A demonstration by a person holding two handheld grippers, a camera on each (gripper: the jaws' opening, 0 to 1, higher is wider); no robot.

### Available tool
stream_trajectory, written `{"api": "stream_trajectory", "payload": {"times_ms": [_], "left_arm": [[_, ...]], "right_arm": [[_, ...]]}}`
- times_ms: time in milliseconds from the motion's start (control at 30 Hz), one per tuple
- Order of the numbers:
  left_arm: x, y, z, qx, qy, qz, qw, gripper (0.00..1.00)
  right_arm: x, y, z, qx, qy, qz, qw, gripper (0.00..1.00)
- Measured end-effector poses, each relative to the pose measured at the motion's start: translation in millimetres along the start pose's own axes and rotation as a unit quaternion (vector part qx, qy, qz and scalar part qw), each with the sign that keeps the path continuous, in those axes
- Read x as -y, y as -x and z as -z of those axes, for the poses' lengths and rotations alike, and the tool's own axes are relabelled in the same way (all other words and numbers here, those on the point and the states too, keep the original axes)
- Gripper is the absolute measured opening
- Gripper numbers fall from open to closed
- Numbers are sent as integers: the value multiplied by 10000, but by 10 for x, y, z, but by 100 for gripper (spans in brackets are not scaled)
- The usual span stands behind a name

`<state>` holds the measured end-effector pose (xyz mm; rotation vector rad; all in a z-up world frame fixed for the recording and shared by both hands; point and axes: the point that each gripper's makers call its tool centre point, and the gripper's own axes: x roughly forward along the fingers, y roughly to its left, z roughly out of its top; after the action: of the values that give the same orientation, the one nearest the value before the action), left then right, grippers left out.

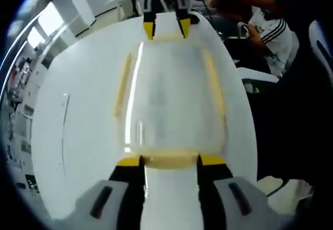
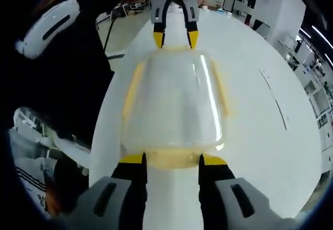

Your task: Snap each plastic latch of the storage box into its locked position after aligning the lid with the box until every specified latch is closed and the lid sits flush.

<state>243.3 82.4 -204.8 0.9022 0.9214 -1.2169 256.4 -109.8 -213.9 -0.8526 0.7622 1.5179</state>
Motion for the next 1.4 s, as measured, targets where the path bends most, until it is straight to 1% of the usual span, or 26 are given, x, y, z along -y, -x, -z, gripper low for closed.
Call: {"api": "stream_trajectory", "payload": {"times_ms": [167,267,400,533,633,800,933,1000,1067,1100,1267,1367,1400], "left_arm": [[-30,55,235,-15,88,-9,10000,37],[-46,83,349,-64,101,-55,9999,37],[-56,99,485,-134,130,-22,9998,37],[-94,132,619,-99,153,-52,9998,37],[-69,131,699,-81,177,-67,9998,38],[-119,158,826,-44,222,-65,9997,38],[-37,162,871,-33,233,-67,9997,38],[-40,169,886,-25,235,-86,9997,38],[-1,158,877,3,245,-85,9997,38],[-23,162,887,50,246,-67,9997,38],[-105,179,927,78,231,-5,9997,38],[-77,173,919,84,213,5,9997,38],[-78,177,940,64,230,21,9997,38]], "right_arm": [[33,-132,-204,29,30,-33,10000,35],[44,-228,-275,-64,81,-41,9999,35],[59,-383,-374,-224,140,-109,9996,36],[110,-420,-465,-178,135,-126,9997,36],[136,-472,-547,-203,162,-142,9996,36],[179,-538,-655,-245,176,-165,9994,36],[180,-588,-726,-286,184,-209,9992,36],[196,-602,-745,-302,200,-202,9991,36],[205,-609,-758,-323,200,-198,9991,36],[214,-607,-754,-360,185,-206,9990,36],[210,-604,-754,-397,167,-194,9989,36],[211,-597,-756,-408,153,-191,9989,36],[215,-586,-774,-381,148,-192,9990,36]]}}
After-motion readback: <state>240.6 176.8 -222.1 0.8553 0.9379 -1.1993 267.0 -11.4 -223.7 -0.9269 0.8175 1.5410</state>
